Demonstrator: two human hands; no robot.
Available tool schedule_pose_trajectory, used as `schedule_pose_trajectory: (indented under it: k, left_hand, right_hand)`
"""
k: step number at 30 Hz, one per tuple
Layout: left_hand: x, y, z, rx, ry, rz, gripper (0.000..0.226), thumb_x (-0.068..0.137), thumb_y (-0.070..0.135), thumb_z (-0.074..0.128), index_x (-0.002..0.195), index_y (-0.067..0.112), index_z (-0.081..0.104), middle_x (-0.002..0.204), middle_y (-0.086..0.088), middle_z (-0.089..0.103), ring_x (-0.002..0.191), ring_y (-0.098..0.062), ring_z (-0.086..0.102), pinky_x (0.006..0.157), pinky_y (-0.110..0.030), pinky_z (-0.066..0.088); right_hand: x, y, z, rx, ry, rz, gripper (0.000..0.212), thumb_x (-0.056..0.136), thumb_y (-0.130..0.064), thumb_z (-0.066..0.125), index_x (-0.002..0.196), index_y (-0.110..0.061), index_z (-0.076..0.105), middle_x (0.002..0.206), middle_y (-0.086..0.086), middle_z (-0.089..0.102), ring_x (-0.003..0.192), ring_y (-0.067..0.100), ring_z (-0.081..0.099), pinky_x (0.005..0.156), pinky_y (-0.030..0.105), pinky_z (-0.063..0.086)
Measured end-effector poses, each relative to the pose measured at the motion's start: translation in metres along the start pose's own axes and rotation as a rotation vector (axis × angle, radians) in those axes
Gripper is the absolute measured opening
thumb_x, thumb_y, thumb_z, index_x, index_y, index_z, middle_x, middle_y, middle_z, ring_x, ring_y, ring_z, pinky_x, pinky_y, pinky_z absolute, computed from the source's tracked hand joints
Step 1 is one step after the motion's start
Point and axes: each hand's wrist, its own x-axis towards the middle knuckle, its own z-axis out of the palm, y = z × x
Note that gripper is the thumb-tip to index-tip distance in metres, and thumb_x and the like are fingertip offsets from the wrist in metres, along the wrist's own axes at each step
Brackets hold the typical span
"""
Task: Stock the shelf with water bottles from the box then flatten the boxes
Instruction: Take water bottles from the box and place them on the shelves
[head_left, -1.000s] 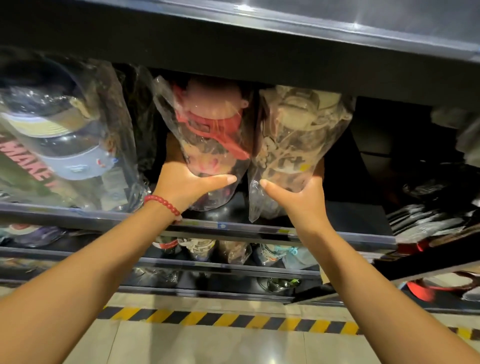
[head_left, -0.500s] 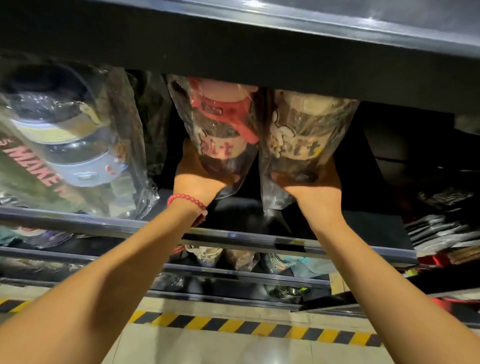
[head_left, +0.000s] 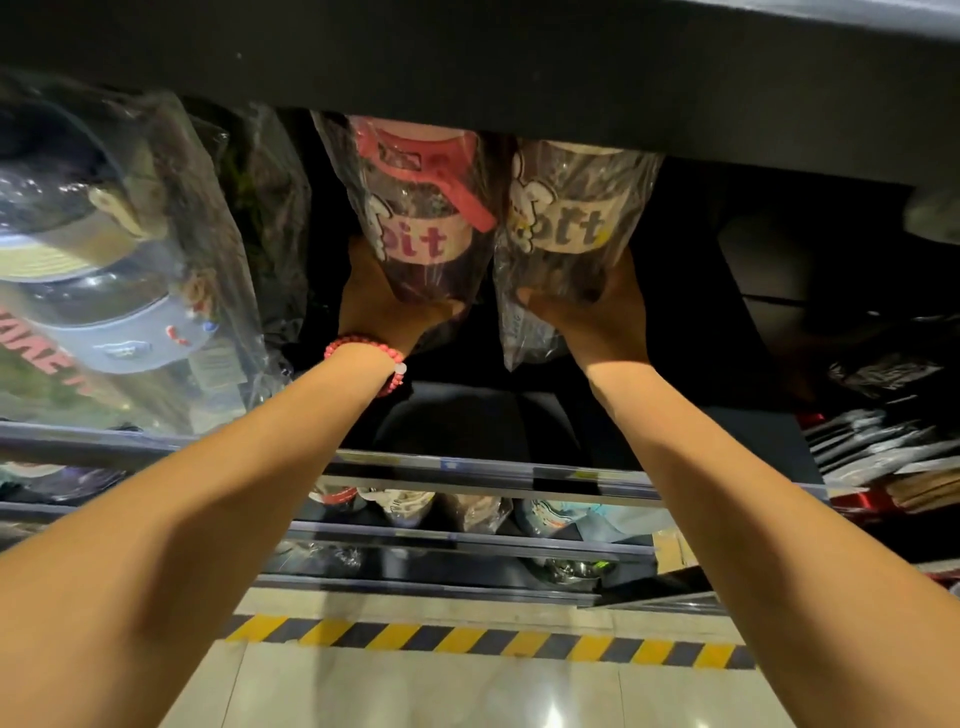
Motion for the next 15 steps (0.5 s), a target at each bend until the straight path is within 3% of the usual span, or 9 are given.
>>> schedule_pose_trajectory:
  k: [3, 6, 9, 11, 13, 14, 15]
  left_hand:
    - [-0.006, 0.013, -0.005, -0.007, -0.033, 0.025, 0.099, 0.067, 0.017, 0.084, 0.143, 0.008, 0.021, 0.144, -0.007, 0.038, 0.13, -0.022, 0.039, 0.096, -0.015, 0.028]
    - [-0.008, 0.023, -0.012, -0.013, -0.1, -0.046, 0.097, 0.065, 0.022, 0.085, 0.141, 0.008, 0.026, 0.143, -0.007, 0.041, 0.131, -0.024, 0.04, 0.1, -0.024, 0.032]
    - [-0.016, 0.025, -0.025, 0.048, -0.157, -0.193, 0.097, 0.065, 0.028, 0.085, 0.143, 0.009, 0.029, 0.144, -0.007, 0.041, 0.132, -0.028, 0.04, 0.106, -0.031, 0.033]
    - [-0.031, 0.02, -0.038, 0.038, -0.138, -0.366, 0.071, 0.08, 0.016, 0.074, 0.138, 0.001, 0.038, 0.14, -0.015, 0.045, 0.128, -0.032, 0.045, 0.106, -0.037, 0.038]
    - [-0.059, 0.023, -0.054, 0.037, -0.16, -0.463, 0.031, 0.087, 0.009, 0.063, 0.112, -0.009, 0.057, 0.114, -0.026, 0.059, 0.105, -0.038, 0.057, 0.086, -0.04, 0.048]
    - [-0.071, 0.029, -0.06, 0.099, -0.186, -0.375, 0.03, 0.083, 0.016, 0.069, 0.099, -0.008, 0.06, 0.1, -0.024, 0.062, 0.094, -0.037, 0.059, 0.075, -0.037, 0.048]
    - [-0.085, 0.039, -0.066, 0.183, -0.218, -0.247, 0.042, 0.077, 0.025, 0.076, 0.101, -0.006, 0.059, 0.102, -0.02, 0.061, 0.097, -0.035, 0.058, 0.074, -0.035, 0.047]
  right_hand:
    - [0.0, -0.005, -0.005, 0.011, -0.059, 0.023, 0.094, 0.066, -0.024, 0.086, 0.143, -0.02, 0.033, 0.143, 0.001, 0.045, 0.13, 0.019, 0.044, 0.106, 0.032, 0.039]
    - [-0.001, -0.011, -0.014, 0.024, -0.153, 0.038, 0.099, 0.059, -0.028, 0.088, 0.141, -0.02, 0.035, 0.138, 0.002, 0.05, 0.125, 0.021, 0.05, 0.104, 0.044, 0.044]
    - [-0.007, -0.022, -0.026, -0.043, -0.179, 0.055, 0.093, 0.065, -0.021, 0.086, 0.142, -0.021, 0.034, 0.142, 0.001, 0.047, 0.128, 0.02, 0.047, 0.106, 0.041, 0.041]
    - [-0.02, -0.032, -0.036, -0.073, -0.155, 0.079, 0.09, 0.069, -0.017, 0.084, 0.144, -0.018, 0.034, 0.144, 0.004, 0.045, 0.13, 0.023, 0.046, 0.107, 0.039, 0.04]
    - [-0.043, -0.041, -0.049, -0.08, -0.142, 0.125, 0.086, 0.072, -0.013, 0.082, 0.144, -0.014, 0.035, 0.144, 0.007, 0.045, 0.131, 0.024, 0.045, 0.106, 0.037, 0.04]
    - [-0.057, -0.047, -0.057, -0.12, -0.154, 0.135, 0.084, 0.074, -0.015, 0.08, 0.144, -0.012, 0.035, 0.144, 0.007, 0.044, 0.132, 0.024, 0.043, 0.106, 0.035, 0.039]
    - [-0.074, -0.054, -0.068, -0.199, -0.181, 0.132, 0.08, 0.077, -0.019, 0.079, 0.145, -0.011, 0.035, 0.145, 0.008, 0.043, 0.133, 0.023, 0.041, 0.107, 0.034, 0.038]
